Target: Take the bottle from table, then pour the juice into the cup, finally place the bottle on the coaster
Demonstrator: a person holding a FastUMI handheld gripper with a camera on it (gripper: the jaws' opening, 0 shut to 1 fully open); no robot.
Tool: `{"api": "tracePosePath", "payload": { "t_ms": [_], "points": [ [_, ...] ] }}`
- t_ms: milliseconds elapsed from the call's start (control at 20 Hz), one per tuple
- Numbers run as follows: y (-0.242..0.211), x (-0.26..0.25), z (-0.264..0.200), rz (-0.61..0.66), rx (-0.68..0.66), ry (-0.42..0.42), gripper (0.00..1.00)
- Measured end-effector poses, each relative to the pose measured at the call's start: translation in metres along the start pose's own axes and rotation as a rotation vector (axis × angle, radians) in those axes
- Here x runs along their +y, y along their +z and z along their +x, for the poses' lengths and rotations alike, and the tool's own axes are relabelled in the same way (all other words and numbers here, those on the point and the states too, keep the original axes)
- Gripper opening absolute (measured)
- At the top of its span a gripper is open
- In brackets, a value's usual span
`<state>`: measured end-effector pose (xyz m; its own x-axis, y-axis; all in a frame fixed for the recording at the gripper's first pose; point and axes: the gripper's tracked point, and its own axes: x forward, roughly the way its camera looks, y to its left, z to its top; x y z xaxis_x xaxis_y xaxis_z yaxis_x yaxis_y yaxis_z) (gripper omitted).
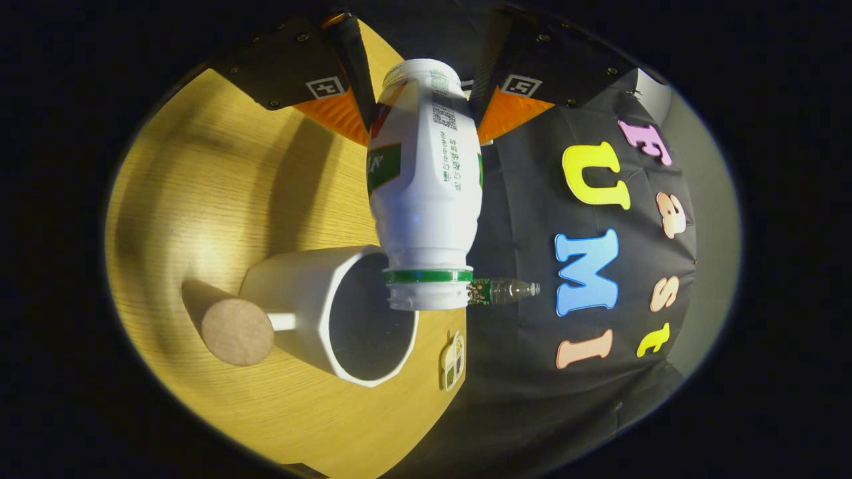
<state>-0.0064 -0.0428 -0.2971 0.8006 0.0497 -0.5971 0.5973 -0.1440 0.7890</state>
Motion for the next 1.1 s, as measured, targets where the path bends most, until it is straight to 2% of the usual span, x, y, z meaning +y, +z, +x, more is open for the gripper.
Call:
{"api": "tracePosePath", "payload": {
  "t_ms": [1100],
  "points": [
    [-0.012,0.012,-0.004,0.176,0.09,-0.036,0.7]
  ]
}}
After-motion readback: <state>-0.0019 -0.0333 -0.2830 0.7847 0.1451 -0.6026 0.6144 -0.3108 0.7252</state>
